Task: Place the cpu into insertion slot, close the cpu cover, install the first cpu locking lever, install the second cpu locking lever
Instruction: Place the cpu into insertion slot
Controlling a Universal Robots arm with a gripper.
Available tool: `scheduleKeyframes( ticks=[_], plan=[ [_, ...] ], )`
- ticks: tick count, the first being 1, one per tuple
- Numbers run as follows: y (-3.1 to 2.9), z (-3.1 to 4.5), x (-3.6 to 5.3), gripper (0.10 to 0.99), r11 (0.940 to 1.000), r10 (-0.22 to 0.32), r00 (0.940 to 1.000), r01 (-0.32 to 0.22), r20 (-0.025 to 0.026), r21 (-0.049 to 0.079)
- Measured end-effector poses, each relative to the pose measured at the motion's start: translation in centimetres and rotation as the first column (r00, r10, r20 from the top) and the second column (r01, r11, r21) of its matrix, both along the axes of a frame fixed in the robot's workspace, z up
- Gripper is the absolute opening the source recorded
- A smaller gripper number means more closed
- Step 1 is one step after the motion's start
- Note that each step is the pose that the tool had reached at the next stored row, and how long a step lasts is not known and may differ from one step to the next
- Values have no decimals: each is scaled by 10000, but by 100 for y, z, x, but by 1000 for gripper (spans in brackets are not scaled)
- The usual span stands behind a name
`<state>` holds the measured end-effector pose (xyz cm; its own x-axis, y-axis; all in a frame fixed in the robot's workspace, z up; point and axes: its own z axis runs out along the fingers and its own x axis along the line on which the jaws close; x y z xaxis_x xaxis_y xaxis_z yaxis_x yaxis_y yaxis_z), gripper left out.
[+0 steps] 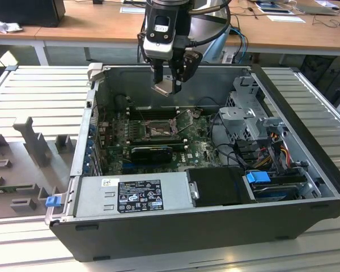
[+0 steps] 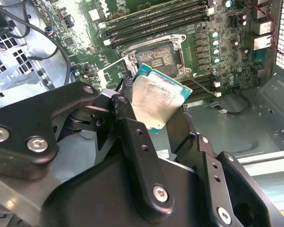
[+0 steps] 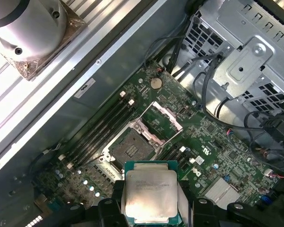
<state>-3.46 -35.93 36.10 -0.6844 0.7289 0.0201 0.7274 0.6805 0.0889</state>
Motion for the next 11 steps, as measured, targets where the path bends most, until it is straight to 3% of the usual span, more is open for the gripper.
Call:
scheduleKeyframes(
  ticks=[11],
  plan=[
    [0,0,0,525,9992,-406,9992,406,0,-1]
  ],
)
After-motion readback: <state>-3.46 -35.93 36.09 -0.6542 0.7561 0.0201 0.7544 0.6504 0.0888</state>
